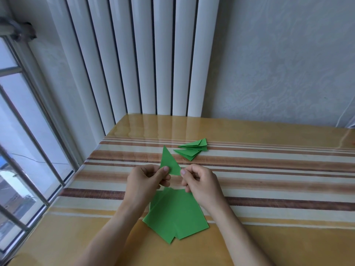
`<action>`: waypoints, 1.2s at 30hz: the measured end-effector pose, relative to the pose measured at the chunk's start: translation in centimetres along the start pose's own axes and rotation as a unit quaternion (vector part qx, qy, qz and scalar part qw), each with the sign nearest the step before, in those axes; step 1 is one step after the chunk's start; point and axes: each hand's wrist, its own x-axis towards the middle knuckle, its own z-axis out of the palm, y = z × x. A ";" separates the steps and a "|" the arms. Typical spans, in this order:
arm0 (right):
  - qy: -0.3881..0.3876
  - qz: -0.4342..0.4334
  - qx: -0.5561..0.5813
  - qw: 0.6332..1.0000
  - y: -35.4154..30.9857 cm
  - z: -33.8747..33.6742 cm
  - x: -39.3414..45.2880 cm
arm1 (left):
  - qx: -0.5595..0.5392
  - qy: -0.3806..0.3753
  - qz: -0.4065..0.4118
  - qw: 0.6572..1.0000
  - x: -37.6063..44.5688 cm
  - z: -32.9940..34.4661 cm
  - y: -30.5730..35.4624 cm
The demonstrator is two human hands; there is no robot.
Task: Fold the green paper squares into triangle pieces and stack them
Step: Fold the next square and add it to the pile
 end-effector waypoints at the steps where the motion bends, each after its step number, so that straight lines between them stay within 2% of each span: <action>1: 0.003 -0.002 -0.008 1.000 0.0 0.0 0.0 | 0.002 -0.001 -0.003 1.000 0.0 0.0 -0.1; 12: 0.010 -0.015 -0.061 0.998 0.4 0.2 0.3 | 0.046 0.015 0.004 0.999 0.1 0.4 -0.3; 19: -0.064 -0.052 -0.063 0.995 0.1 0.1 0.0 | 0.021 -0.009 0.027 0.999 -0.2 0.3 0.4; 22: -0.074 -0.060 -0.068 0.993 -0.1 0.1 -0.1 | 0.008 -0.005 0.031 0.999 -0.3 0.1 0.5; 26: -0.075 -0.066 -0.062 0.993 -0.1 0.2 -0.1 | 0.001 0.019 0.026 0.999 -0.3 0.5 0.4; 31: -0.075 -0.067 -0.064 0.993 -0.2 0.1 -0.1 | -0.024 0.098 0.018 0.995 -0.2 0.1 0.6; 36: -0.079 -0.067 -0.060 0.993 -0.3 0.2 -0.2 | -0.021 0.113 0.036 0.993 -0.3 0.1 0.5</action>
